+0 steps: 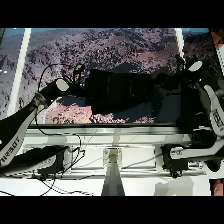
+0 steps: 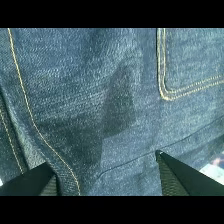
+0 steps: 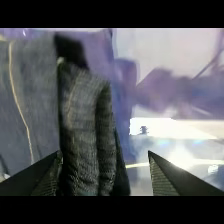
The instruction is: Fold the clothes and pants, and hang the long-sleeved shirts on hangers.
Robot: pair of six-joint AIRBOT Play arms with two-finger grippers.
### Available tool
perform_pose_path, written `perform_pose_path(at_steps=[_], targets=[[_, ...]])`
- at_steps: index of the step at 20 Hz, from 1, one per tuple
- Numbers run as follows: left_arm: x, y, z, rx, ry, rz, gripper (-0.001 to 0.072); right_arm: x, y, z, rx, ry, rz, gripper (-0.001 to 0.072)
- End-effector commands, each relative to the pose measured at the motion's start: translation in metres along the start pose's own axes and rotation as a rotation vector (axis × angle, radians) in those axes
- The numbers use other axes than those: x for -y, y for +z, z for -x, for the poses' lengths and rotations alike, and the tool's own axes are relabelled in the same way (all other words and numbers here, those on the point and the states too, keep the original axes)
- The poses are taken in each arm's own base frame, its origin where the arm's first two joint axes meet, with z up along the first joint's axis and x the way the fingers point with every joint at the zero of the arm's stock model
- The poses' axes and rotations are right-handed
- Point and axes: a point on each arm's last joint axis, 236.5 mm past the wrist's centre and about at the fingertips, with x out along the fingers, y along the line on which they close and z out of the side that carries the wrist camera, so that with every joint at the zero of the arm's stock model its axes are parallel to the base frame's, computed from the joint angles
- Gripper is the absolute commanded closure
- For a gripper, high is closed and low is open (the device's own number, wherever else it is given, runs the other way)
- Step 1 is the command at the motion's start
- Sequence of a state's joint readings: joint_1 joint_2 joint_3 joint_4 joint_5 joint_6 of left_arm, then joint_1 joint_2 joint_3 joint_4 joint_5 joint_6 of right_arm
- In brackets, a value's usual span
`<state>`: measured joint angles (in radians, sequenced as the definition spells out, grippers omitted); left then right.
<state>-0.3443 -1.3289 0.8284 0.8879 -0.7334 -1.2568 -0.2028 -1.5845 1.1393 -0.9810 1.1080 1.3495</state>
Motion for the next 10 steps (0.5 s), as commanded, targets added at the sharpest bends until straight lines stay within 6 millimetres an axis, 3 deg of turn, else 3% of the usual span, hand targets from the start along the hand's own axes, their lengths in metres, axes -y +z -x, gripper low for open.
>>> perform_pose_path(at_steps=[1, 4, 7, 8, 10], targets=[[-0.003, 0.002, -0.002, 0.008, 0.010, -0.003, 0.0097, -0.018, -0.014, -0.012, -0.170, 0.237, -0.058, 0.0112], [-0.007, -0.003, -0.008, -0.012, 0.016, -0.002, 0.0097, -0.033, -0.040, -0.038, -0.310, 0.349, -0.045, 0.0086], [-0.012, -0.010, -0.017, -0.040, 0.021, 0.008, 0.0097, -0.070, -0.038, -0.058, -0.285, 0.454, 0.030, 0.0094], [-0.013, -0.011, -0.019, -0.046, 0.023, 0.010, 0.0098, -0.085, -0.037, -0.061, -0.259, 0.483, 0.085, 0.0153], [-0.020, -0.002, -0.014, -0.023, 0.043, -0.074, 0.0098, -0.107, -0.038, -0.062, -0.255, 0.495, 0.162, 0.0667]])
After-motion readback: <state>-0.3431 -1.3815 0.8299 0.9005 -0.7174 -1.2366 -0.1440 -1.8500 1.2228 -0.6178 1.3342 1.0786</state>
